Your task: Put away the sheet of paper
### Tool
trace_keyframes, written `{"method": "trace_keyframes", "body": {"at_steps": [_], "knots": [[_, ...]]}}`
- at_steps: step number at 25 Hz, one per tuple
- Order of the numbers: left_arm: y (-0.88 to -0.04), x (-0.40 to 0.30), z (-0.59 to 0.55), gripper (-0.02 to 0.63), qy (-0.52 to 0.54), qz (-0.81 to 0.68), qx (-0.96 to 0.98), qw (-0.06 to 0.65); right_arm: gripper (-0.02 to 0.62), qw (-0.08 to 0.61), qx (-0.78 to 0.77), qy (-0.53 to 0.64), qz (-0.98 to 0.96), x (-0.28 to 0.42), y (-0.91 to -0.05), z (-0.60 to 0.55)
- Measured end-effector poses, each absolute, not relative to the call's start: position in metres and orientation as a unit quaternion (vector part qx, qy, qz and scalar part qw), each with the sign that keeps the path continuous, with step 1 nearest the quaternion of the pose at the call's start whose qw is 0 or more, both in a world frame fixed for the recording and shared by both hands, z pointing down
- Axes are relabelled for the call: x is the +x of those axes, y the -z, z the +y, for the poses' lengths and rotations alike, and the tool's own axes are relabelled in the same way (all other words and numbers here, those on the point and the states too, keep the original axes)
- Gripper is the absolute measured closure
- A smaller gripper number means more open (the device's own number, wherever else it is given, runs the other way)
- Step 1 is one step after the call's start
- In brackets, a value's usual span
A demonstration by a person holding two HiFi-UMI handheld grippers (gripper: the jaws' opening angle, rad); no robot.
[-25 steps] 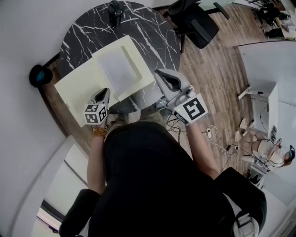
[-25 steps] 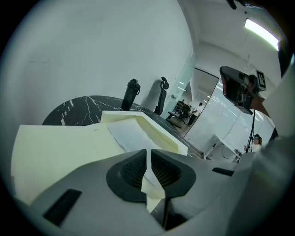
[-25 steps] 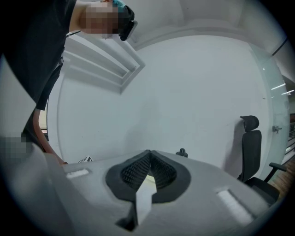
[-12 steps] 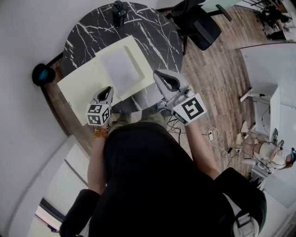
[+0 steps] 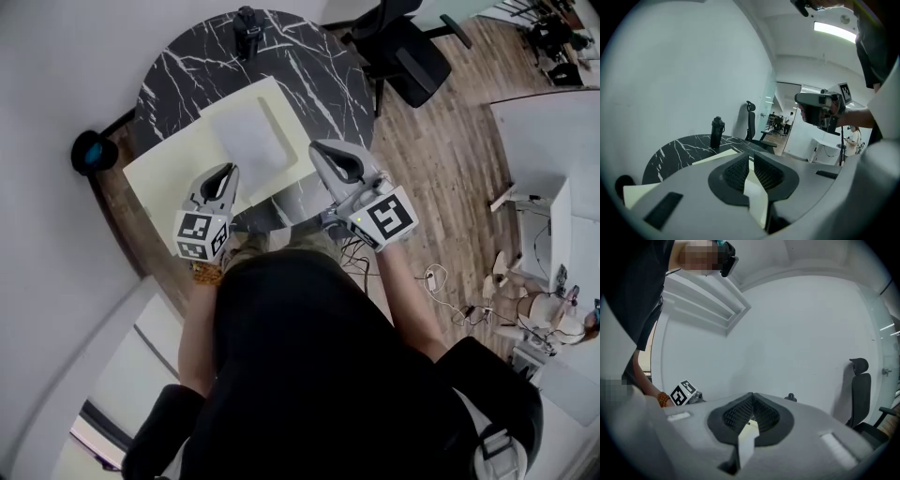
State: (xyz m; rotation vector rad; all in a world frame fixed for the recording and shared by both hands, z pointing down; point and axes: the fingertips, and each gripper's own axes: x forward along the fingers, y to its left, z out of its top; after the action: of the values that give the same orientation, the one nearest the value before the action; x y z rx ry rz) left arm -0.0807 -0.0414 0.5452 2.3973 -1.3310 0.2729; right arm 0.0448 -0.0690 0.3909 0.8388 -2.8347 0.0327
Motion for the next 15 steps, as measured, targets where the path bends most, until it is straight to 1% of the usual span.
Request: {"method": "trace_keyframes", "body": {"at_steps": [9,15], "knots": [[-0.49,-0.076,-0.043,0.563,-0.068,-0.469,0.871,0.131,0.597,0.091,0.281,0.002,-0.955,0.039,-0.38,-0.065],[-0.455,-0.068,-0.043,0.563,-0.047,-0.462,0.88,0.093,0.597,0.073,0.283,0.014,-0.956,0.032,-0.366,-0.062]]}}
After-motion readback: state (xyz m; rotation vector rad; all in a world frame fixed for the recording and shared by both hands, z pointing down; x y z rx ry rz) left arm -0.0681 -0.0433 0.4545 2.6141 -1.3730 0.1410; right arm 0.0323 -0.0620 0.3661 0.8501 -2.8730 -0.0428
